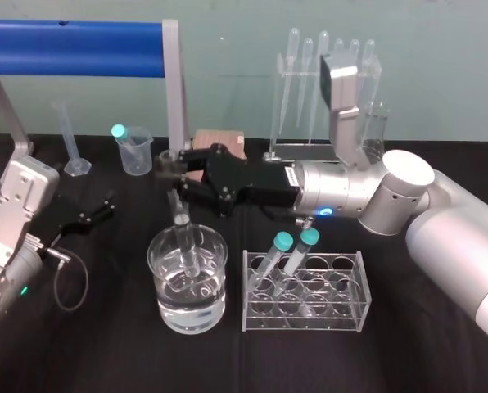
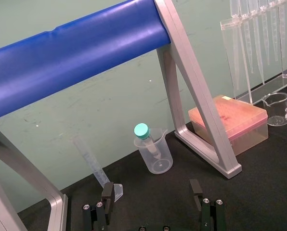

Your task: Hold the test tube with one hand and immerse one end into the beaker, then return it to the test tube rack.

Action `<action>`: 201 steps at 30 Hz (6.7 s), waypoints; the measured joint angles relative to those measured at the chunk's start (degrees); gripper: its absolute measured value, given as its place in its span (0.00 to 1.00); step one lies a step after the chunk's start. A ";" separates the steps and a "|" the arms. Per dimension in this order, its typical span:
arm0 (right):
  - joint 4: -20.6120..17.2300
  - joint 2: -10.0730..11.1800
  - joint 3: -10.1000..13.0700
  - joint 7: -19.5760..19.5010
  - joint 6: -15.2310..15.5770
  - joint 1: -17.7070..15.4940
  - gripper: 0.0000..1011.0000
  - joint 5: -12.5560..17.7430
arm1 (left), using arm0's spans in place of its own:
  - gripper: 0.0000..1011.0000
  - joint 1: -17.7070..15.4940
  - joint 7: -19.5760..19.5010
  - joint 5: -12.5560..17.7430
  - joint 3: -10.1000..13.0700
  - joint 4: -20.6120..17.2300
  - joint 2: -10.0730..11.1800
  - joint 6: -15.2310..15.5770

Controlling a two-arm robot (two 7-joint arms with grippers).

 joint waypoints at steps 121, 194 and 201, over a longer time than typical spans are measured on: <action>6.53 -2.32 -1.22 0.25 -0.10 0.71 0.22 -5.01 | 0.99 0.00 0.00 0.00 0.00 0.00 0.00 0.00; 6.53 -2.32 -1.21 0.25 -0.10 0.71 0.22 -5.01 | 0.99 0.00 0.00 0.00 0.00 0.00 0.00 0.00; 6.53 -2.32 -1.21 0.24 -0.10 0.71 0.22 -5.01 | 0.99 0.00 0.00 0.00 0.00 0.00 0.00 0.00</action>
